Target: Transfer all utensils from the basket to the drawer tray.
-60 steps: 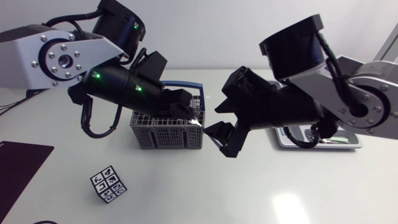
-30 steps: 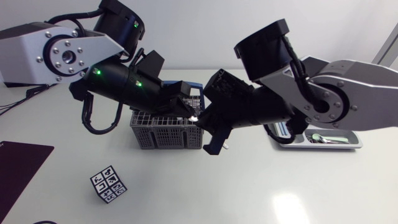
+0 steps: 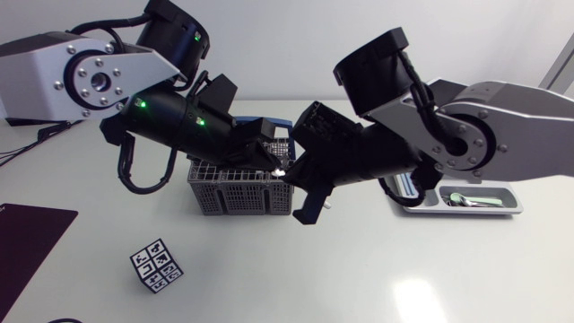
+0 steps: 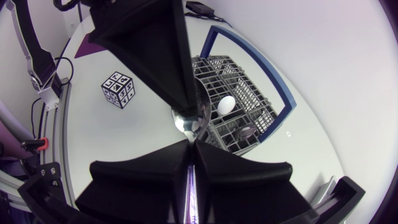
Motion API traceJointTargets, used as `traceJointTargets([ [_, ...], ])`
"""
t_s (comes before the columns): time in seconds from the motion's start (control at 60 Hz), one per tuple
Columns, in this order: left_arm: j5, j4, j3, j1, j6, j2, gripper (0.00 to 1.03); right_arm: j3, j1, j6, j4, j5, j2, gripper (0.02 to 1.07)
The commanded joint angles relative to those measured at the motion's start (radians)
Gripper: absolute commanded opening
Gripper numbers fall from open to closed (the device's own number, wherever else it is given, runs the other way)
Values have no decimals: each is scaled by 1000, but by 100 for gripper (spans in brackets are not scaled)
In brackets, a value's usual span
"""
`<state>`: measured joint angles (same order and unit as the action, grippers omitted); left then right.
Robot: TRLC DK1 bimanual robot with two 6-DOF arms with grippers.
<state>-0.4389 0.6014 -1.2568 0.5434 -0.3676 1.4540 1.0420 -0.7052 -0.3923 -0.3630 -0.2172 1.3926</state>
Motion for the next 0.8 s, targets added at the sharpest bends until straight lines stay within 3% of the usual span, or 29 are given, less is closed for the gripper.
traceJointTargets([
  [0.0,-14,-8,-35,-2,-25,-20,43,15,-4,0,-24,-21,14,7],
  [0.017,-14,-6,-36,-2,-27,-21,48,13,-4,-2,-24,-22,13,7],
  [0.033,-14,-8,-43,-2,-27,-23,59,10,-4,-2,-24,-22,11,7],
  [0.083,-14,-9,-50,-8,-25,-30,73,4,-5,-3,-27,-22,9,7],
  [0.183,-15,-12,-62,-16,-33,-50,86,-10,-5,-13,-37,-25,3,7],
  [0.317,-15,-68,-46,-39,-31,-89,87,-48,16,-45,-57,-40,-27,7],
  [0.5,-11,-77,-20,-88,-2,-93,86,-97,156,-166,-120,-102,-63,7],
  [0.783,55,-78,25,-97,88,-67,86,-119,538,-536,-255,-225,-61,7],
])
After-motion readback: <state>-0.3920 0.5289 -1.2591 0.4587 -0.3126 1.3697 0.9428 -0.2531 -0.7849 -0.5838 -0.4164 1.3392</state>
